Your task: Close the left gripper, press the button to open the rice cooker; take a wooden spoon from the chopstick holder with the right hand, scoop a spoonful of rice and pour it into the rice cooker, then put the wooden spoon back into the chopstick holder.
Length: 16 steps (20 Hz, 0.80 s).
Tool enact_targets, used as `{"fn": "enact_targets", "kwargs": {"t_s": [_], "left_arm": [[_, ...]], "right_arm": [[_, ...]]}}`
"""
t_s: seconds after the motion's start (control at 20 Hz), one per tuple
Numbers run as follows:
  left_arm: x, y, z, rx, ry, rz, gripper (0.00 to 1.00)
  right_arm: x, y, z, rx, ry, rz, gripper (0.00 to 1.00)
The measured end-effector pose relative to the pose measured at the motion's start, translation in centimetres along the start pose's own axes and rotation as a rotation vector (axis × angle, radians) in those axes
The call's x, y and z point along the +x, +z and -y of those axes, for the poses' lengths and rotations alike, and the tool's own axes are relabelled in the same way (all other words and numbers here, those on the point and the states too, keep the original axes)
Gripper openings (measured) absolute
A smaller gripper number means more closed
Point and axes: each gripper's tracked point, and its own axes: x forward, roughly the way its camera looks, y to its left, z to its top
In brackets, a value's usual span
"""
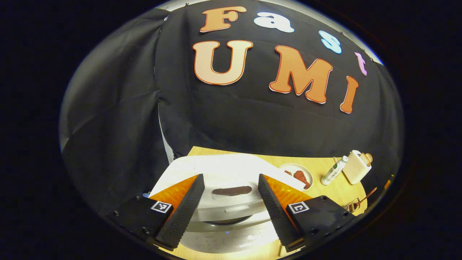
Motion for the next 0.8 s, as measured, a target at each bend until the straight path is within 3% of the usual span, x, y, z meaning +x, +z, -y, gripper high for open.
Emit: {"fn": "enact_targets", "kwargs": {"t_s": [0.4,0.8], "left_arm": [[0.5,-2.7,-0.4,0.003,0.082,0.054,1.00],[1.5,-7.1,-0.9,0.005,0.129,0.021,1.00]], "right_arm": [[0.5,-1.2,0.0,-0.027,0.012,-0.034,0.95],[1.0,-1.8,0.0,-0.050,0.009,-0.067,0.95]]}}
